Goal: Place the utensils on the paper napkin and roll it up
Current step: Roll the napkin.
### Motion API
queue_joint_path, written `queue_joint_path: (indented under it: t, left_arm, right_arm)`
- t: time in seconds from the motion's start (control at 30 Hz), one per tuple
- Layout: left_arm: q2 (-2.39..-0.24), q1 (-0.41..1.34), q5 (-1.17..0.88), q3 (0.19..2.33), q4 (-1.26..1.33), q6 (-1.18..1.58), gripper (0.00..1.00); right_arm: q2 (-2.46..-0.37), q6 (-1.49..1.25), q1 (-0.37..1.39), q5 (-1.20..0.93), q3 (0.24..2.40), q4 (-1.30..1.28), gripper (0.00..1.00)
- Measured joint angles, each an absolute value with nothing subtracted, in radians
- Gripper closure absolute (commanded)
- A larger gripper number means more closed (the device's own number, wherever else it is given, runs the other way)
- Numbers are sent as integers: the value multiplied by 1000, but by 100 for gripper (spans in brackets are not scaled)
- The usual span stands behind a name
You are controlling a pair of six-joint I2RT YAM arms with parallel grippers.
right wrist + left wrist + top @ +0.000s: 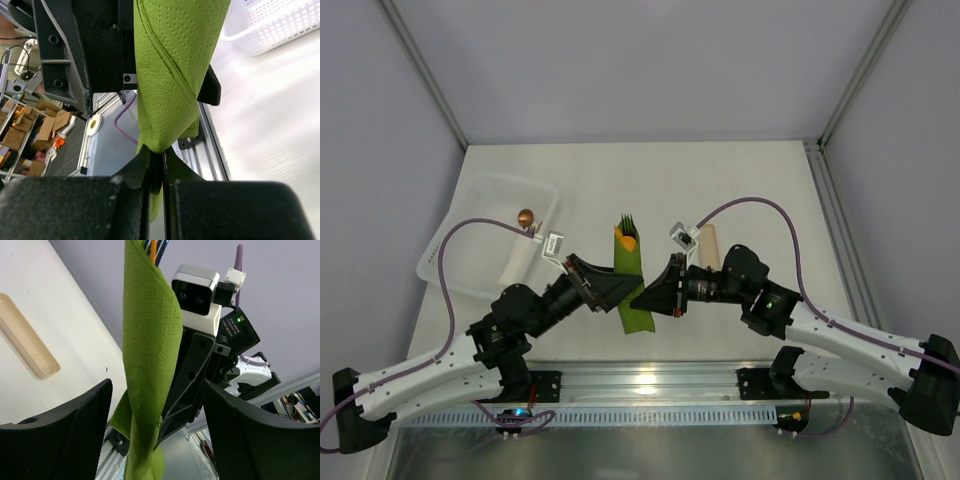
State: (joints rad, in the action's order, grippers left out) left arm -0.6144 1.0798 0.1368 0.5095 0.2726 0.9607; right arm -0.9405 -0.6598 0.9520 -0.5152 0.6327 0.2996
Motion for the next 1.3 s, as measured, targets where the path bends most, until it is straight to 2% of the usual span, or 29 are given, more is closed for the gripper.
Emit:
queue_joint_path:
  t: [0.3, 0.47, 0.67, 1.17, 1.2, 1.27, 1.3]
  left_arm:
    - [-588, 1080, 121, 445, 271, 989, 20]
    - [-604, 1080, 96, 420, 303, 1011, 22]
    - [-668, 1079, 74, 420, 387, 1042, 30]
    - [-677, 1080, 39, 411, 454, 1095, 58]
    - [-677, 1080, 36, 411, 456, 1099, 64]
    - [-676, 1080, 32, 411, 461, 1105, 69]
    - [-676, 1080, 32, 411, 463, 1110, 76]
  right_arm:
    - [-920, -641, 952, -531, 650, 276, 96]
    - [-920, -641, 952, -541, 651, 276, 96]
    - [-920, -641, 952, -554, 651, 274, 97]
    - [-915, -641, 952, -553, 651, 270, 97]
    - [-915, -641, 952, -553, 651, 267, 96]
    - [-915, -641, 952, -553, 651, 261, 96]
    - [-915, -641, 952, -553, 651, 259, 96]
